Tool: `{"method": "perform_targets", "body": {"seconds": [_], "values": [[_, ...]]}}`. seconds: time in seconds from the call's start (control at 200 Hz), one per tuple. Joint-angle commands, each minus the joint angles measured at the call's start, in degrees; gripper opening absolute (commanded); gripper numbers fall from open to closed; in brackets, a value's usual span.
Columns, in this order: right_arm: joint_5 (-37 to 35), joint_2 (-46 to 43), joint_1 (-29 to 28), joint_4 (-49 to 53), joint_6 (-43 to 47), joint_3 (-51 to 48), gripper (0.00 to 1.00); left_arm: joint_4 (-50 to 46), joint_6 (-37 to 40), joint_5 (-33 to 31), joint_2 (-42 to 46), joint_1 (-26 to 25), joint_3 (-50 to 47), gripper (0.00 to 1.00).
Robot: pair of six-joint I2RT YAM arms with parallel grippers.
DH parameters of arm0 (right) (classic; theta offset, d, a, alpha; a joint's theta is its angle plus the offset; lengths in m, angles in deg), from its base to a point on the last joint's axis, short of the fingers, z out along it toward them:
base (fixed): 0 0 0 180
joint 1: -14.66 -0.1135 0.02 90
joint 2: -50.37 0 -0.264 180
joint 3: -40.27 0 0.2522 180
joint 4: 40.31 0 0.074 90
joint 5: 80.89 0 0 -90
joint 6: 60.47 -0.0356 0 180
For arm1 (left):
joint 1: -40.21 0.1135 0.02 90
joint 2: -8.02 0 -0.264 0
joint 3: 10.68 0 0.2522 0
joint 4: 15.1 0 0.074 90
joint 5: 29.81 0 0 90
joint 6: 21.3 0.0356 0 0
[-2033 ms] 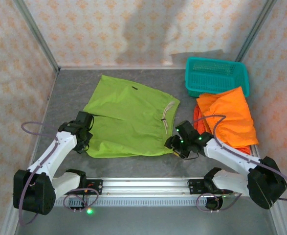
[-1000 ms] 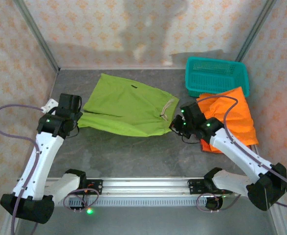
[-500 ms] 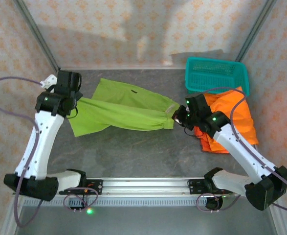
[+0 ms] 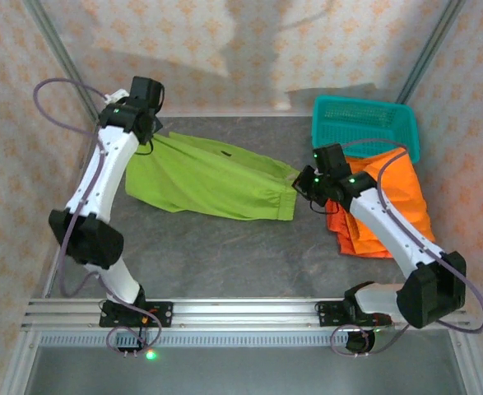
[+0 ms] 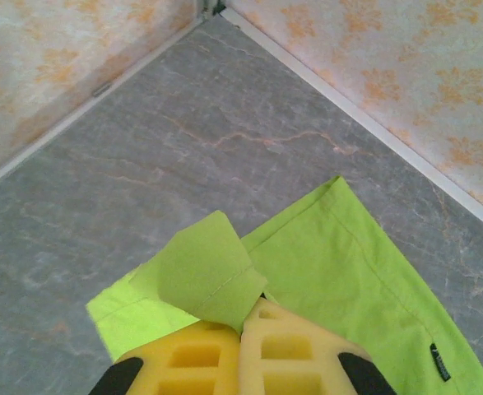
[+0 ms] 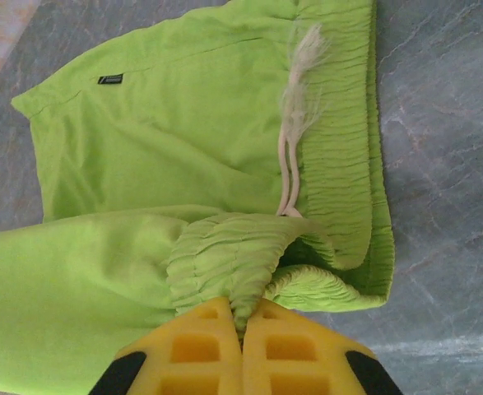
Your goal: Fold and stack the shorts
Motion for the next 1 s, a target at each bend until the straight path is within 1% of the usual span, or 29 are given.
{"method": "perform_targets", "body": {"seconds": [0.0, 0.075, 0.1, 0.275, 0.43, 0.48, 0.5, 0.525, 0.565, 0.631, 0.651, 0.671, 0.676, 0.711, 0.746, 0.766, 0.796, 0.851, 0.926, 0.996], "values": [[-0.1, 2.5, 2.2, -2.0, 1.5, 1.5, 0.0, -0.6, 1.5, -2.8, -4.8, 0.2, 6.7, 0.0], [0.5, 4.5, 3.5, -3.1, 1.7, 1.9, 0.0, -1.2, 1.6, -2.9, -8.2, 0.2, 10.9, 0.0], [0.6, 5.1, 3.9, -3.4, 1.8, 2.0, 0.0, -1.2, 1.6, -2.9, -11.1, 0.2, 12.3, 0.0], [2.0, 10.0, 6.7, -5.8, 2.0, 3.4, 0.0, -2.7, 2.2, -2.0, -21.0, 0.2, 22.0, 0.0], [2.5, 15.1, 8.8, -7.2, 2.1, 5.7, 0.0, -2.3, 2.4, -0.5, -28.7, 0.3, 28.6, 0.0], [2.4, 16.7, 9.4, -7.6, 2.0, 6.7, 0.04, -2.1, 2.1, 0.6, -31.1, 0.5, 30.7, 0.0], [2.3, 17.3, 9.7, -7.6, 1.9, 7.2, 0.06, -2.0, 2.1, 1.3, -32.0, 0.6, 31.6, 0.04], [2.3, 18.2, 10.1, -7.6, 1.6, 7.8, 0.1, -1.7, 2.0, 2.7, -33.1, 0.9, 32.8, 0.11], [3.0, 19.2, 11.0, -7.8, 1.3, 8.8, 0.2, -1.4, 1.8, 5.0, -34.9, 1.3, 35.2, 0.23], [3.8, 19.5, 12.6, -7.5, 0.5, 10.8, 0.29, -2.0, 0.8, 8.2, -36.6, 2.2, 39.9, 0.49], [4.1, 19.0, 13.0, -7.5, 0.2, 11.1, 0.33, -2.1, 0.5, 9.3, -36.7, 2.5, 41.2, 0.59], [4.2, 18.3, 13.4, -7.7, 0.1, 11.4, 0.39, -2.2, 0.4, 10.2, -36.5, 2.7, 42.2, 0.7], [4.2, 18.1, 13.5, -7.8, 0.0, 11.5, 0.4, -2.2, 0.4, 10.3, -36.4, 2.8, 42.4, 0.71], [3.8, 16.4, 13.7, -7.9, 0.0, 11.8, 0.53, -2.0, 0.5, 11.6, -35.1, 3.0, 43.1, 0.88], [2.5, 14.6, 13.7, -7.6, 0.7, 12.2, 0.65, -1.6, 0.7, 12.3, -33.3, 3.1, 42.6, 0.99], [2.0, 13.5, 13.7, -7.4, 1.0, 12.3, 0.7, -1.4, 0.8, 12.9, -31.9, 3.0, 42.0, 1.0], [1.9, 11.8, 13.7, -7.6, 1.1, 12.0, 0.75, -0.9, 1.1, 14.0, -29.6, 3.0, 40.3, 1.0], [2.8, 9.6, 13.4, -9.2, 0.7, 10.6, 0.8, 1.1, 1.6, 16.9, -24.8, 2.9, 35.1, 1.0], [5.4, 8.6, 11.8, -11.3, 0.0, 9.0, 0.85, 5.5, 1.4, 20.2, -17.4, 2.6, 23.3, 1.0], [7.8, 10.0, 8.5, -11.6, 0.5, 9.3, 0.88, 11.1, 0.6, 22.7, -11.2, 2.1, 11.2, 1.0]]}}
